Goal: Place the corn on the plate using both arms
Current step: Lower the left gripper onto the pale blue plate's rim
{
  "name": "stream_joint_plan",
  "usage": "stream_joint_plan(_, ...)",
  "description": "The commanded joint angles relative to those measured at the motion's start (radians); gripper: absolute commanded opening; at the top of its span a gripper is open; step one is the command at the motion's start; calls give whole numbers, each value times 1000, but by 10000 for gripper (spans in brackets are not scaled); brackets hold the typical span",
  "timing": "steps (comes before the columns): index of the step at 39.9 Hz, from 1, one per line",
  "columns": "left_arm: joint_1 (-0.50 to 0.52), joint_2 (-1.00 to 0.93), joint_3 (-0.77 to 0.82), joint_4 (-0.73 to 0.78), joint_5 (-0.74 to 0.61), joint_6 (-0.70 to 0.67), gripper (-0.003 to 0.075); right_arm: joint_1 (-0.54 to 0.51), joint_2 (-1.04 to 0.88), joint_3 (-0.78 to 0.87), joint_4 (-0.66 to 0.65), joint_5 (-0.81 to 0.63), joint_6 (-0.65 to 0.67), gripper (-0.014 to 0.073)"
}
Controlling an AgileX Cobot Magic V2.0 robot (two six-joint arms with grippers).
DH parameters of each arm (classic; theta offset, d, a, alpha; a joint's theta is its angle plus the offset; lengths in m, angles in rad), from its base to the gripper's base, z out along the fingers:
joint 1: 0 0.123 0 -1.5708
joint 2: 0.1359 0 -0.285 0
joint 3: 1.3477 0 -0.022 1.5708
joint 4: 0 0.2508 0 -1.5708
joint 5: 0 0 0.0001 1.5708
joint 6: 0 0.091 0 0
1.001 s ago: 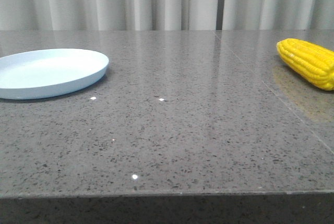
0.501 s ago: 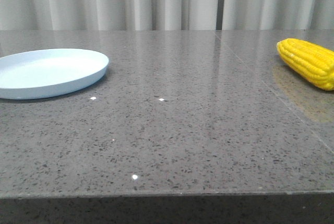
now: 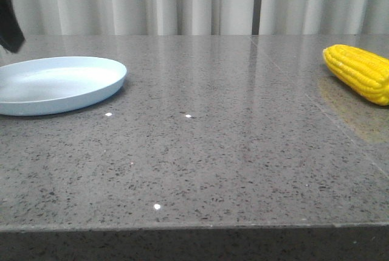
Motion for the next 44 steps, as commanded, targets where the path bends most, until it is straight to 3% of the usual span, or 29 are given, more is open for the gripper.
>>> stream_joint_plan(1,9,51,-95,-11,8,-5,657,-5,13,-33,3,-86,-1,591)
stream_joint_plan(10,34,146,-164,-50,38,0,644,-5,13,-33,3,-86,-1,591)
stream_joint_plan(15,34,164,-166,-54,40,2,564,-5,13,-33,3,-86,-1,591)
stream_joint_plan(24,34,170,-166,-60,42,2,352,-5,13,-33,3,-86,-1,591)
stream_joint_plan(35,34,190,-166,-60,58,2,282,-5,13,-33,3,-86,-1,591)
stream_joint_plan(38,34,190,-166,-60,58,2,195,-5,13,-33,3,-86,-1,591)
stream_joint_plan(42,34,190,-166,-60,58,2,-15,-5,13,-33,3,-86,-1,591)
stream_joint_plan(44,34,190,-166,-60,58,2,-20,-5,13,-33,3,-86,-1,591)
